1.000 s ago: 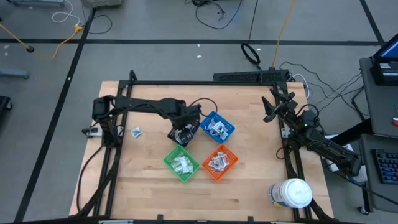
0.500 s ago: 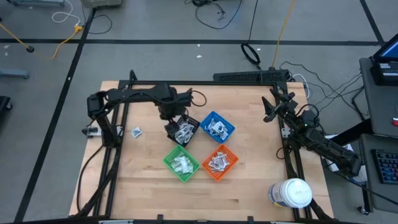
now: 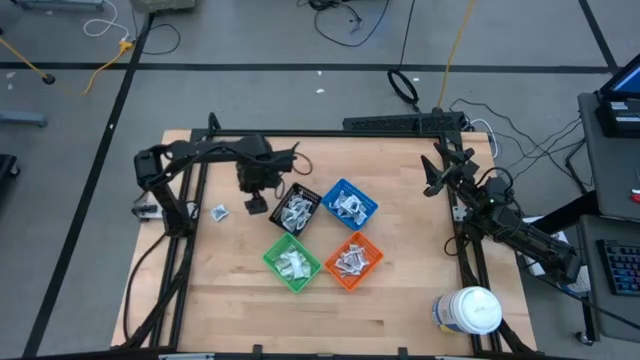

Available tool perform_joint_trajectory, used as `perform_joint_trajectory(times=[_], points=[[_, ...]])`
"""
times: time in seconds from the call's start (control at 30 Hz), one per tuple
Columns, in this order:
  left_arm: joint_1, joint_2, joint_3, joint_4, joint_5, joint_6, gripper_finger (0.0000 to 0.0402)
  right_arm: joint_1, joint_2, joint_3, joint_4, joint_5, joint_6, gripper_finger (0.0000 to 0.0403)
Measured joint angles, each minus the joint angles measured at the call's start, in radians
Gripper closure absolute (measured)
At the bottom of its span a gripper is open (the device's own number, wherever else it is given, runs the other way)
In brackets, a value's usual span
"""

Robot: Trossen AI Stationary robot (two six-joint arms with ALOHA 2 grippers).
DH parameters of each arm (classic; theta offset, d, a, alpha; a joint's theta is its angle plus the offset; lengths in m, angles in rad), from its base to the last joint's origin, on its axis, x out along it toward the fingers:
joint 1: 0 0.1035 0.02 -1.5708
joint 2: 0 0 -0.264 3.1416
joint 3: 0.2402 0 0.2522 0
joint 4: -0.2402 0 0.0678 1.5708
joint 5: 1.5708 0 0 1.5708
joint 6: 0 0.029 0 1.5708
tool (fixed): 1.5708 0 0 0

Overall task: Pick & Place First Aid Supplies
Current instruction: Put the black towelette pack into the black bin

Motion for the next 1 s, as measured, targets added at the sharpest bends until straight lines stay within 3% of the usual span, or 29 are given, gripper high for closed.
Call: perform_joint_trajectory(times=[0.53, 1.0], points=[[0.062, -0.109, -0.413, 0.160, -0.110, 0.082, 0.0080, 0.000, 0.000, 0.000, -0.001, 0.000, 0.000, 0.0140], [0.155, -0.112, -0.437, 0.260, -0.111, 0.078, 0.0080, 0.000, 0.000, 0.000, 0.000, 0.000, 0.000, 0.0140]])
